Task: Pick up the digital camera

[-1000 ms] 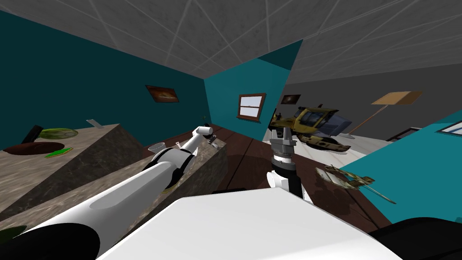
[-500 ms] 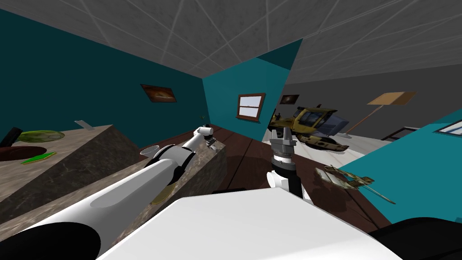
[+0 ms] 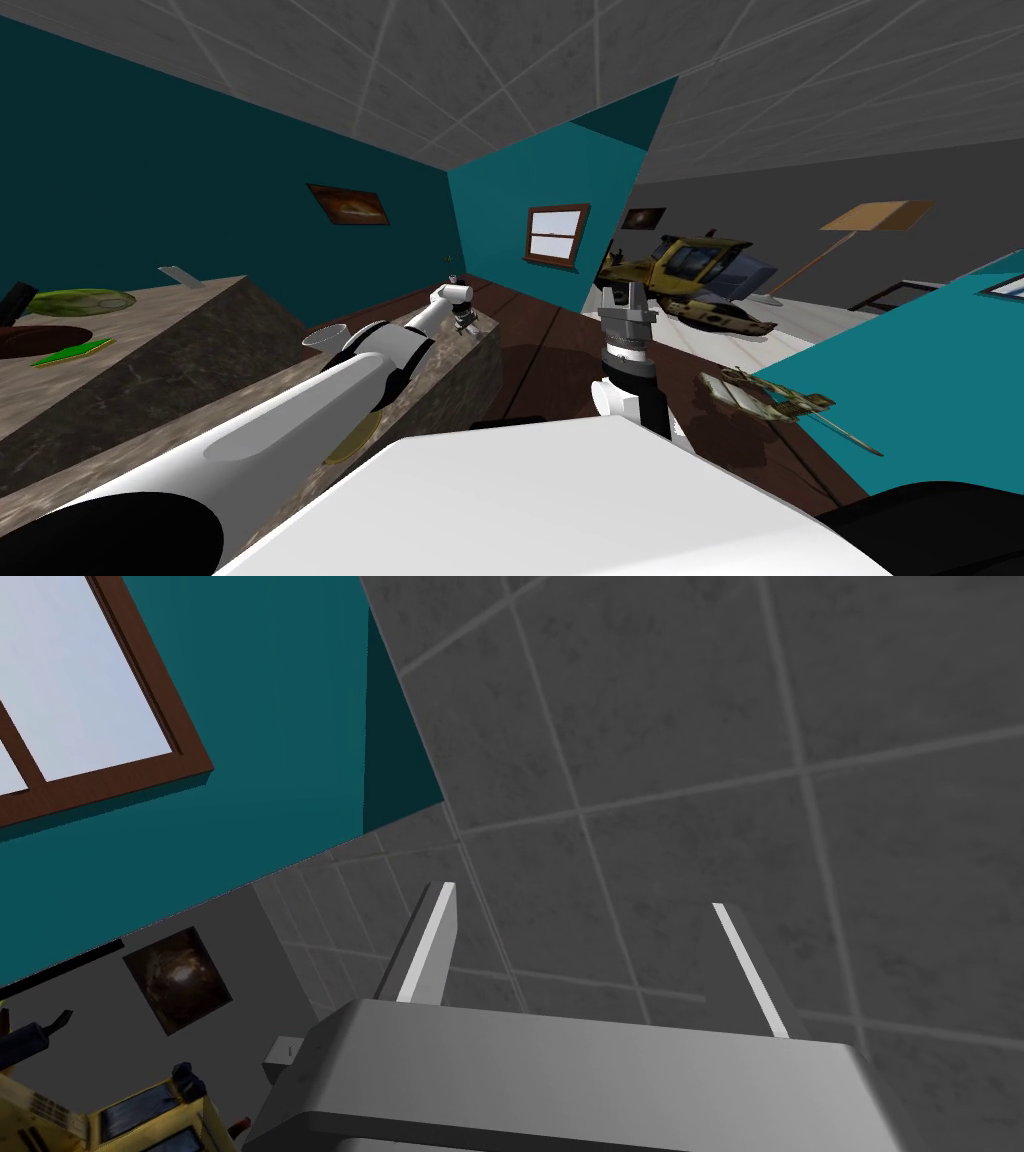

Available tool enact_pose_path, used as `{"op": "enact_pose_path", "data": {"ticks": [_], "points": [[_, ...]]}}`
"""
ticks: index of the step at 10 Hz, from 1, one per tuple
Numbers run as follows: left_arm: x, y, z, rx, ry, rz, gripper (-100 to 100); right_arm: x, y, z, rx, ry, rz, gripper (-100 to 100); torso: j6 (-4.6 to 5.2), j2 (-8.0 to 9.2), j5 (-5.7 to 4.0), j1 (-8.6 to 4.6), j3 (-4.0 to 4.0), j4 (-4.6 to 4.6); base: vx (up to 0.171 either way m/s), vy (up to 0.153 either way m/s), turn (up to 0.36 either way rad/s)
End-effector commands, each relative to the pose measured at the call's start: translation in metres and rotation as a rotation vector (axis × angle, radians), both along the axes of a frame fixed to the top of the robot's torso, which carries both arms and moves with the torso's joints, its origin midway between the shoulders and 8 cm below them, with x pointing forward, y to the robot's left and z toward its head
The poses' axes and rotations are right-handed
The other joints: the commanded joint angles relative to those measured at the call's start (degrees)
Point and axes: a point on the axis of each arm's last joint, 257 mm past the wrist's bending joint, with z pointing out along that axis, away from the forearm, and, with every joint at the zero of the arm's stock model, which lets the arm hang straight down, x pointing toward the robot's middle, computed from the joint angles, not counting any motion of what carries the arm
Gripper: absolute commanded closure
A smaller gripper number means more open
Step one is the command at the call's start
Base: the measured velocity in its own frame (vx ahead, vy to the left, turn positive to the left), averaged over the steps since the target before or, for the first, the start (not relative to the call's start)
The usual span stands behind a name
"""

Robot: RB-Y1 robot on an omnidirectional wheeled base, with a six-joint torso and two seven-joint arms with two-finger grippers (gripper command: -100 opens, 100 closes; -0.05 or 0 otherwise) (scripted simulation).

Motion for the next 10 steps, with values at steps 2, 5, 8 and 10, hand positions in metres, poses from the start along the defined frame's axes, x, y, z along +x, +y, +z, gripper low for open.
{"op": "enact_pose_path", "data": {"ticks": [2,5,8,10], "points": [[-0.001,-0.007,-0.005,0.001,0.0,0.012,-100,0.0,0.0,0.0,0.0,0.0,0.0,0,0.0,0.01,0.0,0.0,0.01,0.0,-0.012,0.014,-0.043],[-0.005,-0.021,-0.014,0.001,0.0,0.035,-100,0.0,0.0,0.0,0.0,0.0,0.0,0,0.03,0.15,0.02,0.12,0.09,0.03,-0.034,0.038,-0.116],[-0.005,-0.021,-0.014,0.001,0.0,0.035,-100,0.0,0.0,0.0,0.0,0.0,0.0,0,-0.01,0.05,0.01,0.02,0.03,0.02,-0.004,0.004,-0.013],[-0.005,-0.021,-0.014,0.001,0.0,0.035,-100,0.0,0.0,0.0,0.0,0.0,0.0,0,-0.01,0.0,0.0,0.0,0.01,0.0,0.002,-0.002,0.006]]}}
